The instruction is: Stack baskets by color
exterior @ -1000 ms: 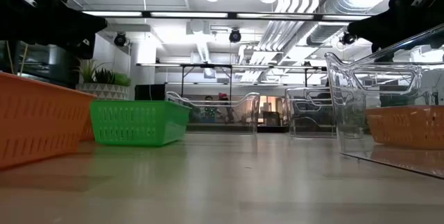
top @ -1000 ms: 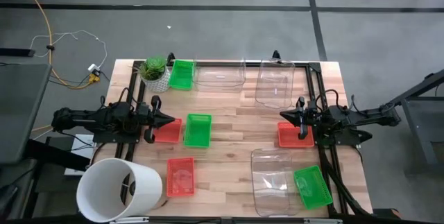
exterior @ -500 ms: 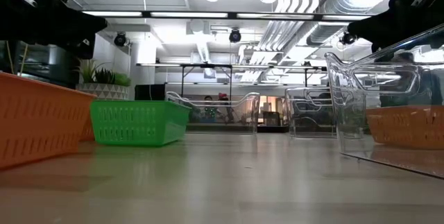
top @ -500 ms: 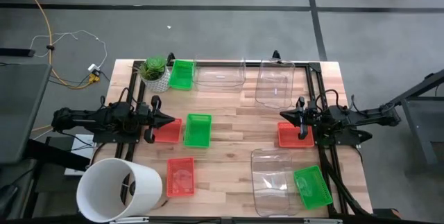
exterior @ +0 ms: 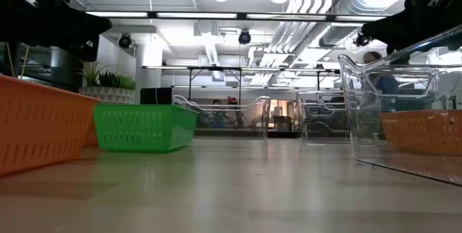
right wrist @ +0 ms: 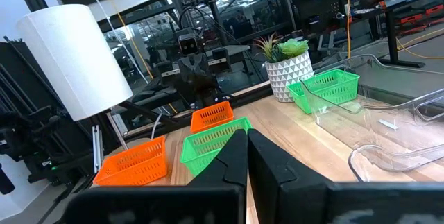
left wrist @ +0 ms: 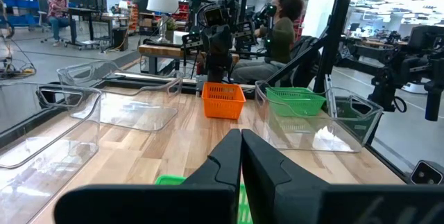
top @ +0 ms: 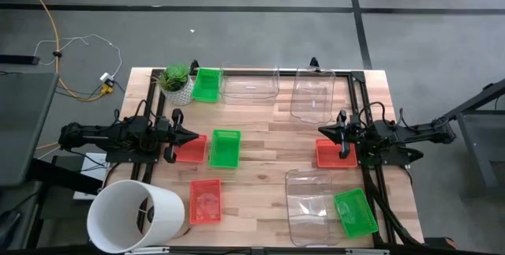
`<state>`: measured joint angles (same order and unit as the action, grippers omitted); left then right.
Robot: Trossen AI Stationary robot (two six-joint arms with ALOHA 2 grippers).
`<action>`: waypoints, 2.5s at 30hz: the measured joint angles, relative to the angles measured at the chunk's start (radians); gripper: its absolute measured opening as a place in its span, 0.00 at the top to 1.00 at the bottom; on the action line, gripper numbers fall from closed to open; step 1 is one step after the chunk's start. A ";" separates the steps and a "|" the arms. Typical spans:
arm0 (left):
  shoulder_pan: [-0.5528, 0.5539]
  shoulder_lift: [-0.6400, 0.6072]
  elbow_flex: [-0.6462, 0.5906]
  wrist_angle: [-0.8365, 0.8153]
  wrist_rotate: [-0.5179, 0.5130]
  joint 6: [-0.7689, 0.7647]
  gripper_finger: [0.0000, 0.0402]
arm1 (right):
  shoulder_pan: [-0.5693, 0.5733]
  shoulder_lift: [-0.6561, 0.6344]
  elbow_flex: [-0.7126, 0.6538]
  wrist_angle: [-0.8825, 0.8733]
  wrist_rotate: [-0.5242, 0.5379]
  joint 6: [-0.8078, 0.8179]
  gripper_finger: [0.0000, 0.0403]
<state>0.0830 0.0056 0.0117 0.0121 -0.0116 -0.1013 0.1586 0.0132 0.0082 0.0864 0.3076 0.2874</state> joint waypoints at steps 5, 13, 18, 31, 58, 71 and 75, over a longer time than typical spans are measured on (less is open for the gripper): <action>0.000 0.000 0.000 0.000 0.000 0.000 1.00 | 0.000 0.000 0.000 0.000 0.000 0.000 1.00; 0.000 0.000 0.000 0.000 0.000 0.000 1.00 | 0.000 0.000 0.000 0.000 0.000 0.000 1.00; 0.000 0.000 0.000 0.000 0.000 0.000 1.00 | 0.000 0.000 0.000 0.000 0.000 0.000 1.00; 0.000 0.000 0.000 0.000 0.000 0.000 1.00 | 0.000 0.000 0.000 0.000 0.000 0.000 1.00; 0.000 0.000 0.000 0.012 -0.014 0.000 1.00 | 0.000 0.000 0.000 0.000 0.000 0.000 1.00; 0.000 0.183 0.056 0.231 -0.216 0.053 0.82 | 0.000 0.000 0.000 0.000 0.000 0.000 1.00; 0.000 0.336 0.162 0.230 -0.215 0.061 0.68 | 0.000 0.000 0.000 0.000 0.000 0.000 1.00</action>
<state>0.0826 0.3421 0.1734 0.2419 -0.2263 -0.0406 0.1587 0.0131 0.0080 0.0864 0.3073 0.2874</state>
